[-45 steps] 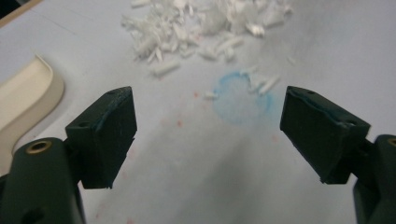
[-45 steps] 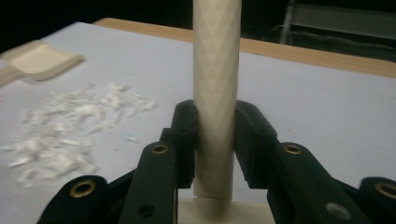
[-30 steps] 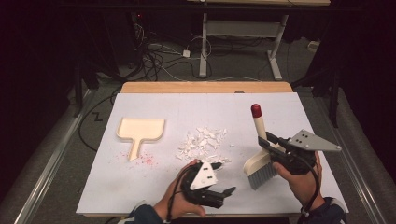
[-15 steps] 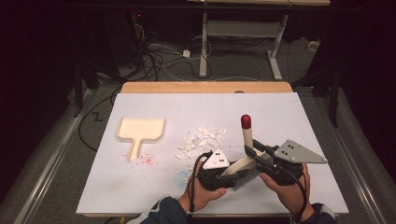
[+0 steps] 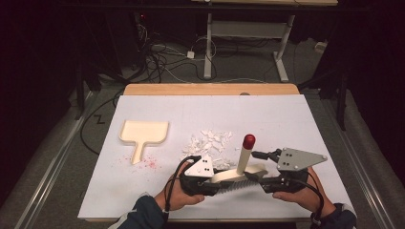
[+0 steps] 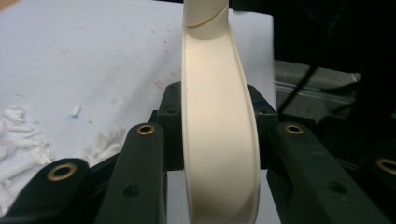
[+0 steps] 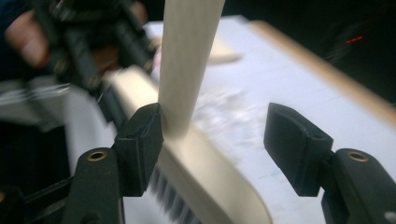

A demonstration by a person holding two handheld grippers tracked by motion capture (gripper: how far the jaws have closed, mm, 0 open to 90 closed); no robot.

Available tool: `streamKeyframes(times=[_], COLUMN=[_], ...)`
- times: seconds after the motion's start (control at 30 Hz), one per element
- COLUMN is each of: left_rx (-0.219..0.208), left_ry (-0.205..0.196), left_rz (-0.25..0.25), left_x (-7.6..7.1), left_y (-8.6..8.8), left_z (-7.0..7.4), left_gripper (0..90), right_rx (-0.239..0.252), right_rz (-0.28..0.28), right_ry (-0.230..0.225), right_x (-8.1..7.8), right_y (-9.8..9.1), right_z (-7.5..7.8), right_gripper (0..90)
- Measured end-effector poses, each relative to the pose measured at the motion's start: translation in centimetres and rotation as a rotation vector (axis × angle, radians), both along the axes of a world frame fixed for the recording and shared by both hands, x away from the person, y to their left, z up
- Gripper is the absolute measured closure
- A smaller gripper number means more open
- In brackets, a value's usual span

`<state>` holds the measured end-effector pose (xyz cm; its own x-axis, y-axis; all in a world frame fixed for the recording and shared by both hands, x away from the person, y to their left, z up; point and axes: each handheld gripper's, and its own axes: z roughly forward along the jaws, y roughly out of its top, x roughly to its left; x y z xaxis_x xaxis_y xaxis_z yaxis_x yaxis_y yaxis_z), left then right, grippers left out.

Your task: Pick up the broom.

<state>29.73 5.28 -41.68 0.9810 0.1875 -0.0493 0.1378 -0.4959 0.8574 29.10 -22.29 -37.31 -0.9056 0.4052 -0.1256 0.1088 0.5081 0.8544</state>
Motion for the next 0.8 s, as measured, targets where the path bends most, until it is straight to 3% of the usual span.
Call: streamKeyframes(times=[0.1, 0.17, 0.23, 0.3, 0.4, 0.53, 0.63, 0.7, 0.73, 0.77, 0.8], left_rx=[-0.016, -0.022, -0.024, -0.021, -0.031, -0.031, -0.015, 0.008, 0.01, 0.01, -0.005], left_ry=[0.006, 0.002, -0.002, -0.01, -0.006, -0.053, -0.113, -0.159, -0.171, -0.171, -0.174], left_rz=[-0.041, -0.071, -0.083, -0.084, -0.082, -0.01, 0.05, 0.147, 0.191, 0.191, 0.25], left_x=[-0.1, -0.2, -0.3, -0.4, -0.2, -0.3, -0.5, -0.8, -0.9, -0.9, -0.9], left_y=[0.5, 0.5, 0.5, 0.5, 0.7, 0.8, 1.1, 1.4, 1.7, 1.7, 2.5], left_z=[-0.1, -0.1, -0.1, 0.0, -0.1, 0.3, 0.6, 0.7, 0.7, 0.7, 0.8], left_gripper=[64.9, 64.8, 64.7, 64.5, 61.7, 50.2, 44.0, 36.8, 30.5, 30.0, 28.2], right_rx=[-0.028, -0.081, -0.097, -0.103, -0.09, -0.12, -0.105, -0.1, -0.089, -0.074, -0.058], right_rz=[0.103, 0.135, 0.144, 0.191, 0.226, 0.225, 0.204, 0.176, 0.147, 0.12, 0.105], right_ry=[0.105, 0.137, 0.153, 0.204, 0.238, 0.221, 0.204, 0.177, 0.164, 0.164, 0.165], right_x=[0.4, 0.7, 0.8, 1.1, 1.1, 0.8, 0.7, 0.7, 0.7, 0.7, 0.9], right_y=[0.7, 1.4, 1.6, 2.0, 2.1, 2.3, 2.1, 2.0, 1.9, 1.7, 1.4], right_z=[-1.3, -2.2, -2.7, -3.8, -4.0, -3.7, -3.4, -3.0, -2.8, -2.7, -2.5], right_gripper=[35.0, 39.4, 39.1, 52.4, 60.2, 66.9, 67.6, 67.8, 67.9, 67.9, 67.9])
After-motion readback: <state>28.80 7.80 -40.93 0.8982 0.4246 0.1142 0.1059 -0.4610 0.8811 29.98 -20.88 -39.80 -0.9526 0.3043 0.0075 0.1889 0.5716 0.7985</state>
